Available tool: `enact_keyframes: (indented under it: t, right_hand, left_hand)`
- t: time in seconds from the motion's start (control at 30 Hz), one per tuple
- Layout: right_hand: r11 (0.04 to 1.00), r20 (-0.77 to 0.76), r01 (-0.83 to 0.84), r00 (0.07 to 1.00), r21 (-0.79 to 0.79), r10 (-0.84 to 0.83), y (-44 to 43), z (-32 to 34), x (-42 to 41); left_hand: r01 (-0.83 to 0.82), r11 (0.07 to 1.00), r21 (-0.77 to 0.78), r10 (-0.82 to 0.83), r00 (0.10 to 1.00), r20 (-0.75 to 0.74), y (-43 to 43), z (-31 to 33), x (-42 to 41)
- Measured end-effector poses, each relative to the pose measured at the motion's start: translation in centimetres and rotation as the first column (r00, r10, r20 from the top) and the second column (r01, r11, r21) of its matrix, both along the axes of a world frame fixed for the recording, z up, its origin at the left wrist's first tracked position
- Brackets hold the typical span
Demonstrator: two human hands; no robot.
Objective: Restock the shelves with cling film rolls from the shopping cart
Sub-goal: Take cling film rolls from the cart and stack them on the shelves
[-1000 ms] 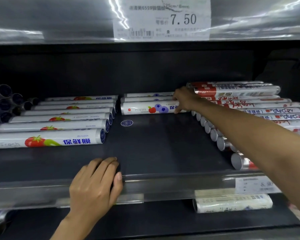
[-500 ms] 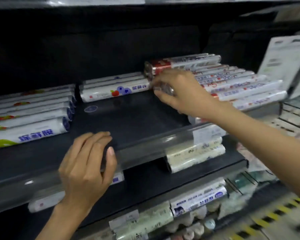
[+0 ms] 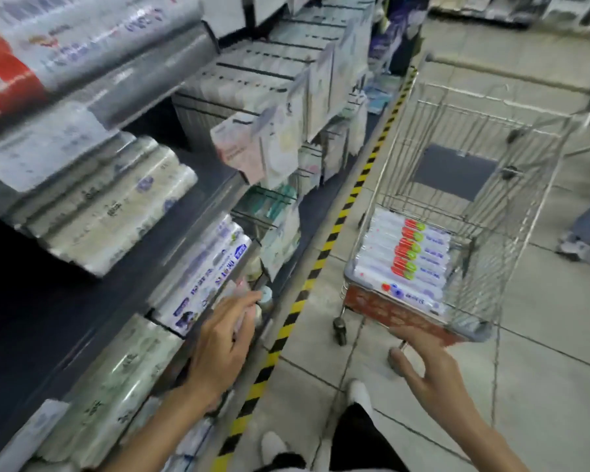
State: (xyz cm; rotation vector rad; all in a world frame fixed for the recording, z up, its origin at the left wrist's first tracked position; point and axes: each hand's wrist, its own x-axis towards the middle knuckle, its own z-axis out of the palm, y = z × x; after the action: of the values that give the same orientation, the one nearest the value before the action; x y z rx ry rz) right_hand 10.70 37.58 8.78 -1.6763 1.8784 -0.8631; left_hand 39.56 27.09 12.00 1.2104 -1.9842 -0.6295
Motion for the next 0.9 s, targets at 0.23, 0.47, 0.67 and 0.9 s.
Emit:
enact_keyframes:
  t: [0.23, 0.47, 0.67, 0.9]
  right_hand:
    - [0.978, -0.002, 0.195, 0.981, 0.078, -0.195, 3.3, -3.9, -8.9]
    - [0.98, -0.046, 0.165, 0.986, 0.114, -0.161, -0.5, -5.5, -19.7]
    - [0.964, -0.062, 0.141, 0.989, 0.226, -0.131, -8.1, -10.1, -25.4]
    - [0.81, -0.103, -0.008, 0.991, 0.587, 0.084, -18.2, -23.1, -26.3]
  left_hand:
    - [0.094, 0.983, 0.159, -0.112, 0.988, 0.106, -0.1, -7.4, -9.5]
    - [0.142, 0.972, 0.189, -0.184, 0.957, 0.223, -3.4, -11.4, -20.7]
    - [0.24, 0.964, 0.118, -0.263, 0.927, 0.267, -9.0, -14.3, -29.5]
    - [0.28, 0.735, 0.617, -0.661, 0.499, 0.56, -15.9, -23.5, -36.4]
